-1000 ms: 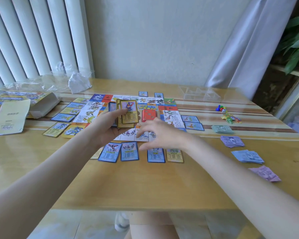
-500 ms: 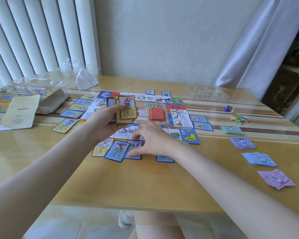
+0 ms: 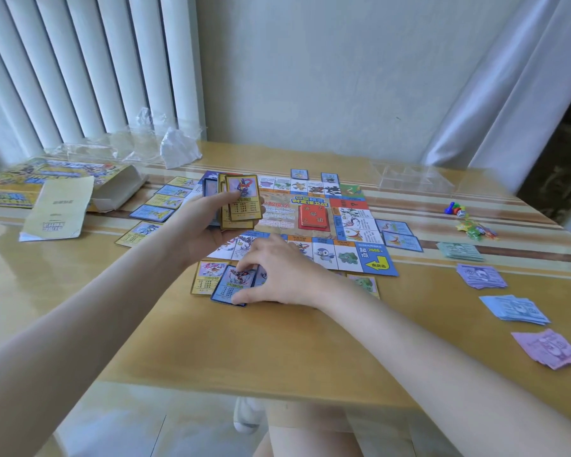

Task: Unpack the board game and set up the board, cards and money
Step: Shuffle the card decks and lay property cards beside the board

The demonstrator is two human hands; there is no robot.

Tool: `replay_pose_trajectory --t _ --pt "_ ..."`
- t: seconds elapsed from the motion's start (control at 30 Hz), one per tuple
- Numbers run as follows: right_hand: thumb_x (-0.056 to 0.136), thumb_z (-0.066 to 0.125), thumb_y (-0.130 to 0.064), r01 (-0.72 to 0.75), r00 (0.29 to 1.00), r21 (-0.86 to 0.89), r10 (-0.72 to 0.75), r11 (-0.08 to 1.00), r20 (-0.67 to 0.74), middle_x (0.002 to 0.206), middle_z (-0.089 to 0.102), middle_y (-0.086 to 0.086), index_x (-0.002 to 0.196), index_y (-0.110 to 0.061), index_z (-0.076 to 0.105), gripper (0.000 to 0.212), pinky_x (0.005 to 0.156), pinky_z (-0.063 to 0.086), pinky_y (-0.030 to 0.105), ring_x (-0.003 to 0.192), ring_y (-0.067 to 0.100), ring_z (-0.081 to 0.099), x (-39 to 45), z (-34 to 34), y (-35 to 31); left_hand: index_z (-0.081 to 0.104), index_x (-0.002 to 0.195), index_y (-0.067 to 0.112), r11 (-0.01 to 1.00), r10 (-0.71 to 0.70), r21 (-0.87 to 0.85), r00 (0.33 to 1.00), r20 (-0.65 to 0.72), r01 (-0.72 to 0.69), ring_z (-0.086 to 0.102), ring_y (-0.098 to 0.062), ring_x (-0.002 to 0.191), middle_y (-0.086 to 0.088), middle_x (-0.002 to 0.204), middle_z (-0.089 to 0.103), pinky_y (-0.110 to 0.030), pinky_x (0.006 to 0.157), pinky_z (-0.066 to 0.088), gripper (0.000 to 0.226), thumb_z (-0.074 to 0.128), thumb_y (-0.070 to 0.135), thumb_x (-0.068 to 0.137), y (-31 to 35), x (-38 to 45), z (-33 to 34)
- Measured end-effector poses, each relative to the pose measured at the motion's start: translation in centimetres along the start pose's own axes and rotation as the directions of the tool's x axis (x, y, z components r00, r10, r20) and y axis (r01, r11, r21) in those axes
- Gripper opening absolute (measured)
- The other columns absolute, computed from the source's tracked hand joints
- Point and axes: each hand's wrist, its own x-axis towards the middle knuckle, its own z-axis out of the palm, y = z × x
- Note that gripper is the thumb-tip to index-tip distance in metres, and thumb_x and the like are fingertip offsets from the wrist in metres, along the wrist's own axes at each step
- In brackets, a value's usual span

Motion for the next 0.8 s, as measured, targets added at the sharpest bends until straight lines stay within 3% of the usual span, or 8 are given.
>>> replay_pose_trajectory --t 0.1,0.23,0.4,0.47,0.53,0.67,0.8 --pt "0.081 0.065 -0.049 0.012 1.000 -0.006 -0.012 1.000 0.008 0.121 0.047 0.002 0.124 -0.020 0.058 0.052 0.102 0.029 0.042 0.119 0.019 0.032 0.1 -0.1 0.1 0.061 0.099 0.003 1.000 -0.002 -0.002 1.000 -0.019 0.002 0.069 -0.024 0.085 -0.013 0.093 0.070 -0.032 0.075 0.058 0.014 0.057 0.014 0.091 -0.3 0.1 -0.5" --pt "0.082 0.067 -0.043 0.015 0.999 0.007 -0.014 1.000 -0.037 0.116 0.047 0.003 0.118 -0.020 0.061 0.044 0.101 0.031 0.040 0.119 0.018 0.033 0.3 -0.4 1.0 0.061 0.101 0.003 1.000 -0.010 -0.004 1.000 -0.028 0.010 0.068 -0.022 0.080 -0.012 0.091 0.070 -0.030 0.071 0.058 0.016 0.058 0.014 0.091 -1.5 0.0 -1.1" --pt "0.088 0.062 -0.034 0.026 0.995 0.165 -0.010 0.986 -0.100 0.115 0.051 0.004 0.114 -0.018 0.062 0.030 0.084 0.029 0.028 0.109 0.014 0.036 0.4 -0.5 1.1 0.062 0.097 0.004 0.999 0.020 -0.040 1.000 -0.004 -0.020 0.070 -0.021 0.080 -0.009 0.085 0.073 -0.030 0.076 0.057 0.014 0.055 0.015 0.092 -1.2 0.2 -1.4" --pt "0.089 0.061 -0.032 0.050 0.991 0.161 -0.029 0.986 -0.128 0.120 0.054 0.002 0.113 -0.017 0.063 0.029 0.092 0.030 0.030 0.118 0.018 0.035 0.9 -0.3 0.6 0.062 0.104 0.003 0.999 0.036 -0.041 0.999 0.015 -0.035 0.070 -0.023 0.086 -0.011 0.094 0.073 -0.032 0.079 0.057 0.018 0.056 0.015 0.092 -0.6 0.4 -1.6" --pt "0.090 0.059 -0.032 0.085 0.991 0.084 -0.076 0.993 -0.110 0.126 0.054 -0.003 0.115 -0.018 0.064 0.029 0.100 0.029 0.036 0.122 0.020 0.031 1.3 0.3 -0.2 0.061 0.106 0.003 0.998 0.037 -0.055 0.999 -0.007 -0.037 0.071 -0.022 0.082 -0.013 0.096 0.072 -0.032 0.073 0.059 0.020 0.057 0.016 0.091 0.0 0.5 -1.8" --pt "0.093 0.053 -0.035 0.141 0.988 -0.087 -0.146 0.986 -0.058 0.133 0.049 -0.007 0.120 -0.019 0.061 0.033 0.099 0.023 0.038 0.123 0.019 0.026 1.8 1.8 -2.0 0.059 0.109 0.002 0.997 0.043 -0.060 0.999 -0.016 -0.044 0.072 -0.021 0.075 -0.013 0.093 0.072 -0.028 0.058 0.057 0.023 0.058 0.015 0.090 0.6 0.4 -2.3" --pt "0.090 0.057 -0.032 0.101 0.988 -0.029 -0.104 0.994 -0.118 0.126 0.056 -0.002 0.107 -0.016 0.063 0.025 0.100 0.024 0.041 0.124 0.022 0.029 2.2 2.4 -3.1 0.056 0.114 0.002 0.996 0.043 -0.070 0.998 -0.044 -0.047 0.071 -0.021 0.071 -0.013 0.087 0.072 -0.028 0.056 0.057 0.029 0.060 0.014 0.089 0.6 0.4 -2.8"
